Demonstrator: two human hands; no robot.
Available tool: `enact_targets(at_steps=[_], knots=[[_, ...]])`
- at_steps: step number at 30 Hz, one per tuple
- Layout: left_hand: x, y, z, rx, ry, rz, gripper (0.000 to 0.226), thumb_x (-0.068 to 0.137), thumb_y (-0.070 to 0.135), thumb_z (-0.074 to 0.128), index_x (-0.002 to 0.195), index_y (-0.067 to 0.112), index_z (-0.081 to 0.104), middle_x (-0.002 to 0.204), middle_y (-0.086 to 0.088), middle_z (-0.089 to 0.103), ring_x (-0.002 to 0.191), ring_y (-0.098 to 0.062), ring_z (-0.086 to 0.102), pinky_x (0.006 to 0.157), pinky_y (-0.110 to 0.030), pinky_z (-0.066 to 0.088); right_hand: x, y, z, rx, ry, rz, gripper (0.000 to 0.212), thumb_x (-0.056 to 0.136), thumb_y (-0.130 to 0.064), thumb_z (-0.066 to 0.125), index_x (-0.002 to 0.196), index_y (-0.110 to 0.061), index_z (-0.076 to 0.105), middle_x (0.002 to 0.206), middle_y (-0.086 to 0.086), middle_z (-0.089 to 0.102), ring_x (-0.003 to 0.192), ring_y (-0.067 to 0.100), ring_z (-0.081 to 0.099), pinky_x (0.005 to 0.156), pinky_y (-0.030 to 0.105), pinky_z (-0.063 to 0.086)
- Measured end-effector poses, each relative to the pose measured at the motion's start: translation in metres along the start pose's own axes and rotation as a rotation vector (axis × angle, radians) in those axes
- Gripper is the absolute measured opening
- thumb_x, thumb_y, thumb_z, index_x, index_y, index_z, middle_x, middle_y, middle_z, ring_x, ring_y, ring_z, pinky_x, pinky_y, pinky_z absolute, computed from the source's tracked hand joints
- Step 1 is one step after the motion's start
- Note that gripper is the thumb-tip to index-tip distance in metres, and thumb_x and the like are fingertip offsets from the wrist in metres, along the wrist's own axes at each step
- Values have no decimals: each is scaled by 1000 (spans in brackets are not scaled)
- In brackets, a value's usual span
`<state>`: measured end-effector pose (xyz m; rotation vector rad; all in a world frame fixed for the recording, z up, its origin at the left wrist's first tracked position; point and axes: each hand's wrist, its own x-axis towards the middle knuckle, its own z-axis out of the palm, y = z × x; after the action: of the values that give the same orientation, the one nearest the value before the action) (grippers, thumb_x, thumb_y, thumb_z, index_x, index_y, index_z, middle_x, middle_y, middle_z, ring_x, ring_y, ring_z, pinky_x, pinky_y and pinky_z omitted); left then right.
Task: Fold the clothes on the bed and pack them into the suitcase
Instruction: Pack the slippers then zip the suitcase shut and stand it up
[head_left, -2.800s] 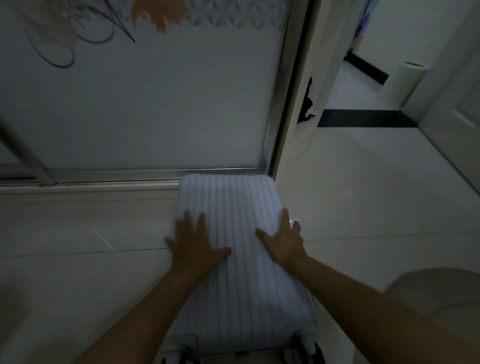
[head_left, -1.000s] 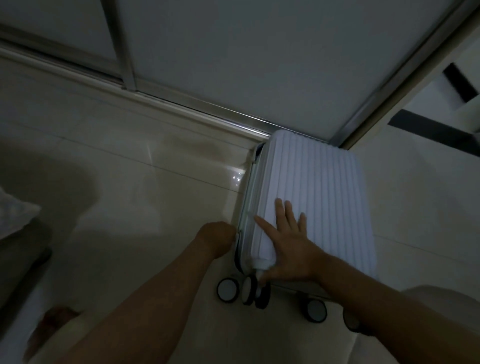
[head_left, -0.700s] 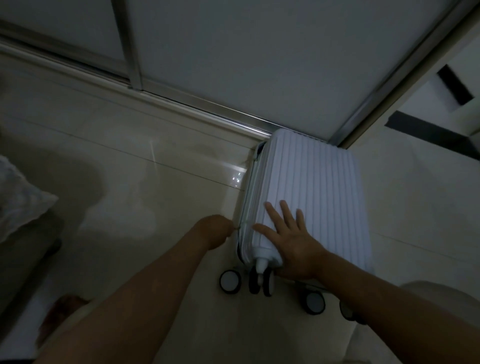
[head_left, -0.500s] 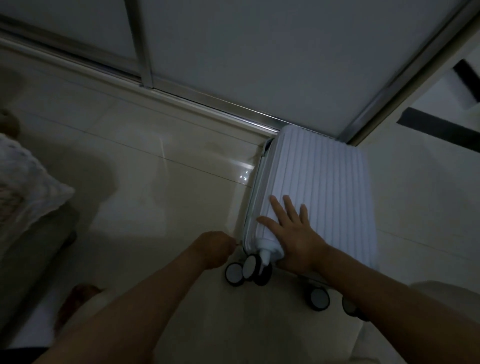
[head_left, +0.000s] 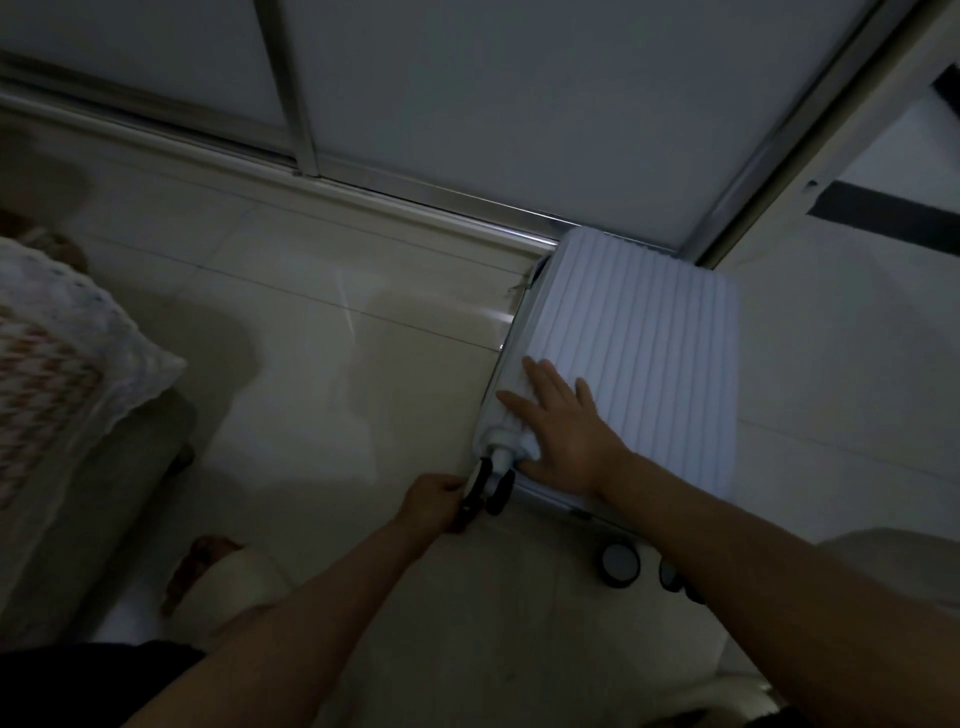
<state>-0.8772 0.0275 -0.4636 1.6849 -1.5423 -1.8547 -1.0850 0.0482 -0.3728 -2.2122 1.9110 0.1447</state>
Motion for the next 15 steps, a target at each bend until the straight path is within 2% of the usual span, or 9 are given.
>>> enact_targets(at_steps=[2, 4, 5, 7, 9, 12, 15], knots=[[0, 0, -3, 44, -21, 66, 30, 91, 26, 60, 77, 2, 73, 70, -10, 69, 63, -21, 65, 62, -32, 53, -4, -10, 5, -101, -10, 19, 98, 82, -55, 63, 153, -33, -1, 158, 9, -25, 145, 30, -23, 110, 67, -5], [-3, -7, -1, 258, -6, 202, 39, 85, 36, 53, 77, 1, 69, 76, -9, 70, 68, -20, 64, 60, -29, 47, -5, -19, 10, -151, -43, 39, 103, 86, -48, 63, 149, -34, -18, 155, 10, -32, 143, 35, -26, 108, 70, -7], [-5, -13, 4, 372, 28, 259, 38, 84, 35, 50, 78, 2, 67, 80, -10, 70, 71, -21, 63, 60, -30, 44, -5, -20, 12, -154, -43, 44, 103, 87, -45, 63, 148, -34, -20, 154, 11, -32, 143, 36, -25, 107, 71, -7], [-9, -27, 21, 419, 128, 325, 25, 91, 23, 52, 86, 2, 66, 87, -13, 69, 77, -27, 62, 59, -30, 37, -3, -20, 12, -138, -37, 41, 102, 88, -41, 65, 149, -32, -15, 154, 10, -30, 144, 38, -22, 106, 72, -7], [-16, -33, 48, 364, 128, 366, 24, 95, 13, 51, 88, -5, 66, 86, -16, 67, 76, -29, 61, 60, -26, 33, -1, -19, 13, -107, -40, 45, 96, 90, -38, 62, 151, -30, -11, 154, 10, -28, 144, 38, -21, 105, 73, -7], [-29, -36, 88, 319, 53, 394, 40, 90, 22, 41, 68, -4, 62, 70, -16, 64, 63, -29, 58, 55, -38, 43, 2, -20, 10, -56, -53, 37, 88, 94, -32, 56, 152, -29, -10, 157, 10, -27, 143, 37, -24, 105, 72, -9], [-23, -34, 92, 342, 39, 354, 40, 92, 23, 41, 66, 0, 62, 70, -14, 65, 63, -25, 58, 60, -41, 48, 2, -15, 11, -2, -48, -5, 83, 95, -34, 54, 154, -27, -5, 159, 10, -22, 144, 35, -23, 104, 72, -10]])
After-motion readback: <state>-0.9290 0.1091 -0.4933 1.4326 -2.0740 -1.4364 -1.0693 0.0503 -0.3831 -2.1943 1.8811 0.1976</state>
